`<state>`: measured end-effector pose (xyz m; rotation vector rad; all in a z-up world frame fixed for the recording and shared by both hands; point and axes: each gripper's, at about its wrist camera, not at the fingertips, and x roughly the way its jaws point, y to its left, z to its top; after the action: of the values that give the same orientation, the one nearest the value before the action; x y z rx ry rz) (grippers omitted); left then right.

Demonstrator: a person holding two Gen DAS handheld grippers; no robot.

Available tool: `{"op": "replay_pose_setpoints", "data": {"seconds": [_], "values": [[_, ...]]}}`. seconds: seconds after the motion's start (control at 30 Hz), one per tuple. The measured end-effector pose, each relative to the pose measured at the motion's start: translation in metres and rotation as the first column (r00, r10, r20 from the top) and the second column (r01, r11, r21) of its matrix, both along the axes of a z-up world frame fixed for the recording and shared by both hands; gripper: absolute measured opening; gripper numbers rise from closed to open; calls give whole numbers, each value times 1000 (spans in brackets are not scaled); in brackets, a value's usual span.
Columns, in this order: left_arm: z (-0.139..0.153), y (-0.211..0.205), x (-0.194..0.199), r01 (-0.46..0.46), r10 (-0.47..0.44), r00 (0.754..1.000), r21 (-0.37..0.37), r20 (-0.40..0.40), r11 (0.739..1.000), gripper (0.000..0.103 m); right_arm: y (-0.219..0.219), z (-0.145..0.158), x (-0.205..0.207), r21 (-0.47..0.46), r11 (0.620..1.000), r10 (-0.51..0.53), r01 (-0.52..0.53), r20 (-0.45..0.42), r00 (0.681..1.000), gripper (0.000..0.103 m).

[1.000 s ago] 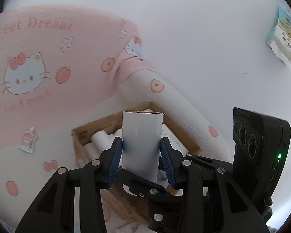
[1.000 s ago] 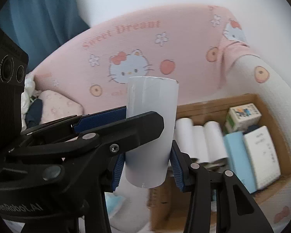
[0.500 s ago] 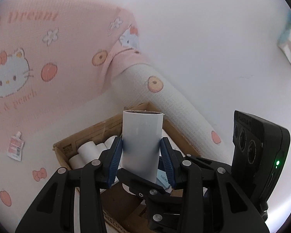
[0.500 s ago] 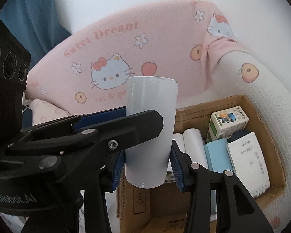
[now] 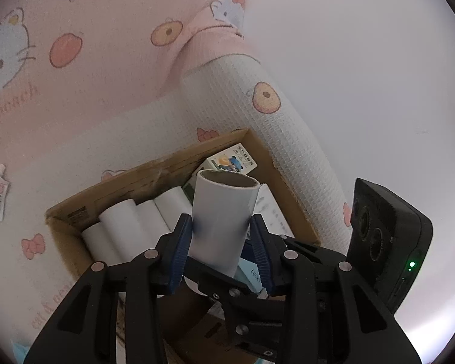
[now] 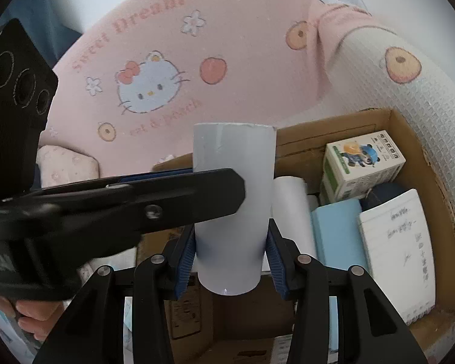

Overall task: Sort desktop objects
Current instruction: 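Carry the held roll with the right gripper over the cardboard box, then lower the roll beside the other rolls and open the right gripper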

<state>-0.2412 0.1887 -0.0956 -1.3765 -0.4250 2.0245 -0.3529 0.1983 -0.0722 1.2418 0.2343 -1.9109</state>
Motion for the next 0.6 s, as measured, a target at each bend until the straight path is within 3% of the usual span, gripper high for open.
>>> {"op": "replay_pose_setpoints", "data": {"seconds": [0.3, 0.47, 0.6], "values": [[-21, 7, -16, -6, 9, 998, -42, 58, 999, 41, -12, -23, -28, 37, 998, 37, -41, 102, 994, 41], [-30, 4, -18, -6, 8, 996, -25, 92, 1000, 39, -12, -31, -32, 43, 998, 36, -42, 127, 991, 41], [-37, 7, -17, -7, 12, 996, -54, 92, 999, 39, -11, -36, -35, 71, 996, 37, -48, 150, 988, 41]]}}
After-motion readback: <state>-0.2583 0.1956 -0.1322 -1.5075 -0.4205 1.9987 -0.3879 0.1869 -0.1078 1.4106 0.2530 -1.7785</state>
